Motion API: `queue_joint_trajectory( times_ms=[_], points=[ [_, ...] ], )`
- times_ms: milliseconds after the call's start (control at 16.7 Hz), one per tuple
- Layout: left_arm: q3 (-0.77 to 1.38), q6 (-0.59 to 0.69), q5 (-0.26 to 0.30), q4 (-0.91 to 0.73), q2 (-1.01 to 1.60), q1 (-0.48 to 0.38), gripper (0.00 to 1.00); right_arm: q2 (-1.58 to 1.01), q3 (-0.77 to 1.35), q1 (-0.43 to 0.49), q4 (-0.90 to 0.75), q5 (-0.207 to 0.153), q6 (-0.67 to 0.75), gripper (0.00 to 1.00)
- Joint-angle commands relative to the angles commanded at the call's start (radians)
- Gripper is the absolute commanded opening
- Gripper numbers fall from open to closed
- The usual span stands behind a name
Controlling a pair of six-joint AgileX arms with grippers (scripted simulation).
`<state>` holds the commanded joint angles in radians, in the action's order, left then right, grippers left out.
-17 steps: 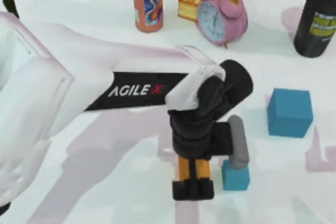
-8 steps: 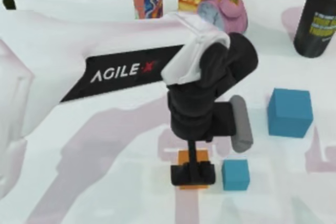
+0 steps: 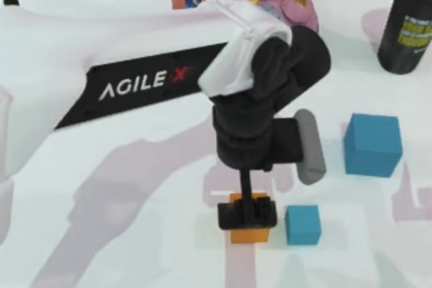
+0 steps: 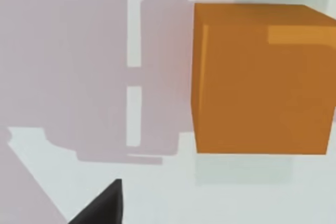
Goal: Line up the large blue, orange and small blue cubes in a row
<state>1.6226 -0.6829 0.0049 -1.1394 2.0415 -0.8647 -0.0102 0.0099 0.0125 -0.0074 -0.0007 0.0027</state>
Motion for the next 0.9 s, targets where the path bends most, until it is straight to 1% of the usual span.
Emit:
queue_joint_trajectory(
  times_ms=[180, 360, 540, 900],
  points=[
    [-0.08, 0.03, -0.006, 0.054, -0.092, 0.049, 1.0, -0.091, 0.09, 0.018, -0.063, -0.003, 0.024, 1.0],
    [-0.235, 0.093, -0.014, 0.157, -0.278, 0.145, 1.0, -0.278, 0.263, 0.046, -0.179, -0.003, 0.067, 1.0],
    [-0.459, 0.183, -0.021, 0.298, -0.553, 0.275, 1.0, -0.55, 0.478, 0.079, -0.33, -0.002, 0.118, 1.0],
    [-1.003, 0.395, -0.026, 0.629, -1.226, 0.559, 1.0, -1.224, 0.941, 0.156, -0.684, 0.004, 0.229, 1.0]
  ],
)
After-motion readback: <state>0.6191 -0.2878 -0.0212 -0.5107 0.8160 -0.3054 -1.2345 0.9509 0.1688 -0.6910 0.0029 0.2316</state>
